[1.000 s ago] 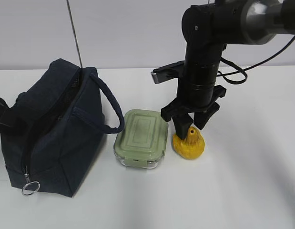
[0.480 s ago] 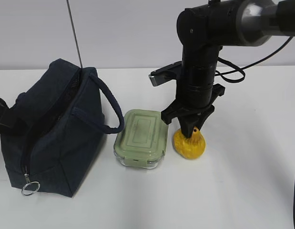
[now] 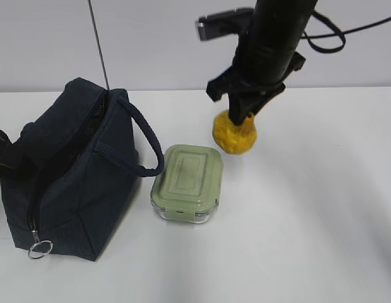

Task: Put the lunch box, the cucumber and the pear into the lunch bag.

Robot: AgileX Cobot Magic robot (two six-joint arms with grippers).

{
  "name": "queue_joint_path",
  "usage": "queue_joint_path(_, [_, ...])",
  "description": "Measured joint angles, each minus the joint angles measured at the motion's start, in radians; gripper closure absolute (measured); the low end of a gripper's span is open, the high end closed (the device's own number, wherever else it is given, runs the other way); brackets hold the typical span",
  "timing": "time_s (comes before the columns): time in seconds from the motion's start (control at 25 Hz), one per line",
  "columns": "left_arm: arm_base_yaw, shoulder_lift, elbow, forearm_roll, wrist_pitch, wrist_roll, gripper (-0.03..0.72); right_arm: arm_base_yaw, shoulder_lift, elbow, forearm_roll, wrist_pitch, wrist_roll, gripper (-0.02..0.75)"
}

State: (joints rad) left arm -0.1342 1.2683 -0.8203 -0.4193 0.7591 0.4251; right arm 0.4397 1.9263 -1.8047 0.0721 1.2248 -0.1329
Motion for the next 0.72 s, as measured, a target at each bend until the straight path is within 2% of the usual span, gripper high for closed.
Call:
queue_joint_path(0.2, [0.000,0.000,0.000,0.000,0.000,0.000,0.685,0.009,-0.036,-0.103,0.304,0.013,-0.132,0.547])
queue_joint_path(0.28, [0.000,0.000,0.000,0.000,0.000,0.000,0.685,0.033,-0.036,-0.123,0.393,0.013,-0.187,0.547])
queue_joint_path(0.72, [0.000,0.000,0.000,0.001,0.004,0.000,0.685,0.186,-0.001,-0.127,0.515,-0.177,-0.342,0.548])
